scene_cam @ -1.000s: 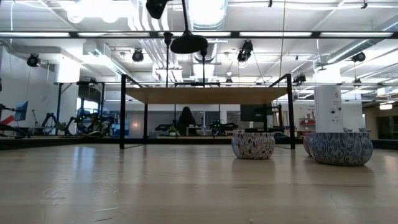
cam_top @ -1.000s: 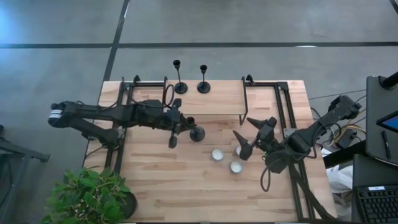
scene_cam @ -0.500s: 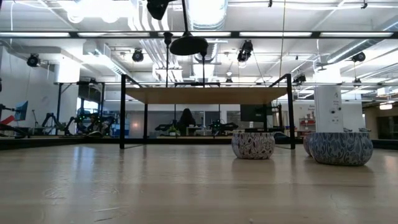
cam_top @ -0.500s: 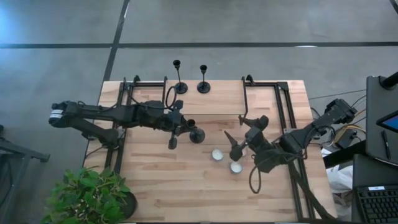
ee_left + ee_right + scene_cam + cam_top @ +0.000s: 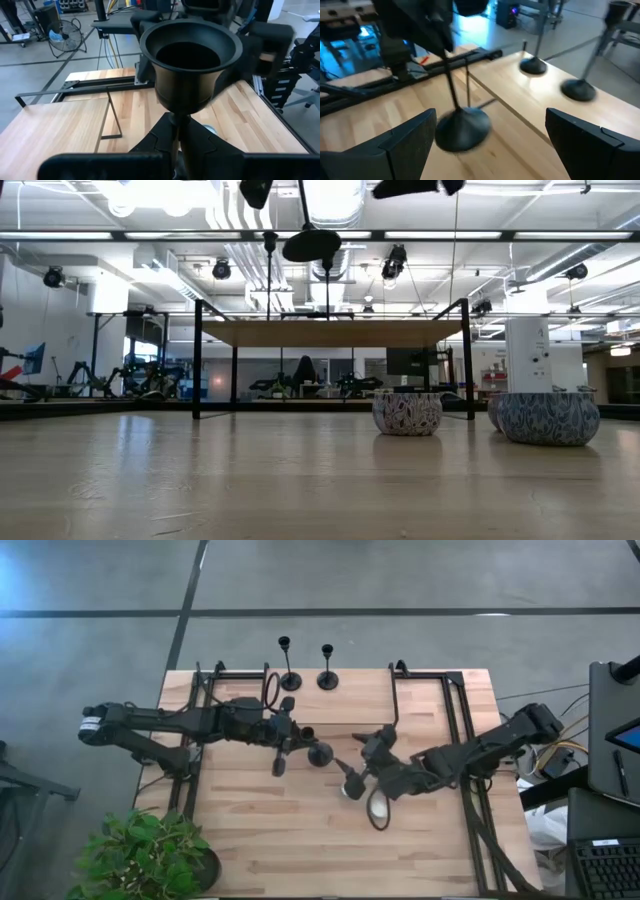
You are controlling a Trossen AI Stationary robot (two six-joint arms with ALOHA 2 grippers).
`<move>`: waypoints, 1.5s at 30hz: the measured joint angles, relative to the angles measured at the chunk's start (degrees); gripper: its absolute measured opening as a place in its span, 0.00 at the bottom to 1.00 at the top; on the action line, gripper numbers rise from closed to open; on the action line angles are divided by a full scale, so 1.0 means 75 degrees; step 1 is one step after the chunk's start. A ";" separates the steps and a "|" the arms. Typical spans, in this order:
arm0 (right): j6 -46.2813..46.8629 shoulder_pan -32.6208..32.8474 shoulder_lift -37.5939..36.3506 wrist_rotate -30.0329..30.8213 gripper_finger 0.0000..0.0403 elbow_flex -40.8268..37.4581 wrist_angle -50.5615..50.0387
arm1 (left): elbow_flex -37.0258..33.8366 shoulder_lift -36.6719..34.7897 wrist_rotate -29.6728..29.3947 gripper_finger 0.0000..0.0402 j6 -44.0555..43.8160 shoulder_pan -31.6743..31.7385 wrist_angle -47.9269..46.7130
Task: Pick & Place candle stick holders
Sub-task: Align the black candle holder with the other candle holder on the shelf
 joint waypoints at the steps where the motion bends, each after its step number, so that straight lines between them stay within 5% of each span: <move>1: -0.0165 -0.0064 0.0065 -0.0144 0.91 0.0000 0.0244 | 0.0009 0.0000 0.0000 0.05 -0.0001 0.0008 0.0001; 13: -0.0582 -0.0766 0.0643 -0.1157 0.89 -0.0004 0.1390 | 0.0068 0.0000 -0.0003 0.05 -0.0026 0.0015 0.0016; 25: -0.1206 -0.1162 0.0929 -0.2289 0.61 0.0432 0.1722 | 0.0068 0.0003 0.0234 0.05 -0.0047 0.0016 0.0397; 45: -0.1357 -0.1167 0.1126 -0.2344 0.28 0.0717 0.1580 | 0.0068 0.0006 0.0236 0.05 -0.0100 0.0044 0.0189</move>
